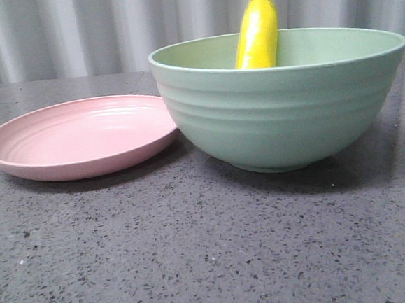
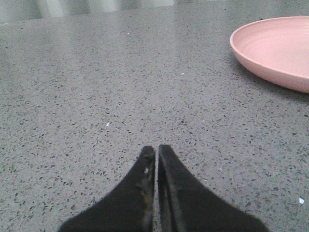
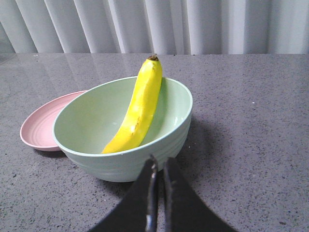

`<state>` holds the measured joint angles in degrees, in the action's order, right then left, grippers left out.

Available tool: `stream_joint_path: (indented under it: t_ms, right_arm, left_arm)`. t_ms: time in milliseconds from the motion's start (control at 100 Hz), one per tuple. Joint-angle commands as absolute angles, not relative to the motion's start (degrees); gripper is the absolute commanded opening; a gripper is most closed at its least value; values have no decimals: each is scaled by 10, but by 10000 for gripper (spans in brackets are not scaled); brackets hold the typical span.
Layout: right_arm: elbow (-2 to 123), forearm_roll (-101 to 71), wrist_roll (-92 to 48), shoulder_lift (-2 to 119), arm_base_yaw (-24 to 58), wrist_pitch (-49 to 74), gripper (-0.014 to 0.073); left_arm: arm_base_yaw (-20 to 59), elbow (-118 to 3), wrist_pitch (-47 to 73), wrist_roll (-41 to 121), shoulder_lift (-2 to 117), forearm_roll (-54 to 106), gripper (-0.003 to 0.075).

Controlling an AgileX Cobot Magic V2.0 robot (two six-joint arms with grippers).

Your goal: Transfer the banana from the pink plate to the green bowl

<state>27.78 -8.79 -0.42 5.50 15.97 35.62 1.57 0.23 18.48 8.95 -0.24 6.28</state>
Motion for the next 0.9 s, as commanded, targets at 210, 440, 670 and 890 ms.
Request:
stream_joint_path:
  t_ms: [210, 440, 670, 890]
  right_arm:
    - [291, -83, -9, 63, 159, 314, -67]
    - [291, -83, -9, 63, 159, 314, -67]
    - [281, -83, -9, 62, 157, 304, -67]
    - [226, -45, -9, 62, 95, 194, -67]
  left_arm:
    - [14, 8, 144, 85, -19, 64, -20]
    - [14, 8, 144, 85, -19, 64, -20]
    - [14, 8, 144, 85, -19, 64, -20]
    - [14, 8, 144, 85, -19, 64, -20]
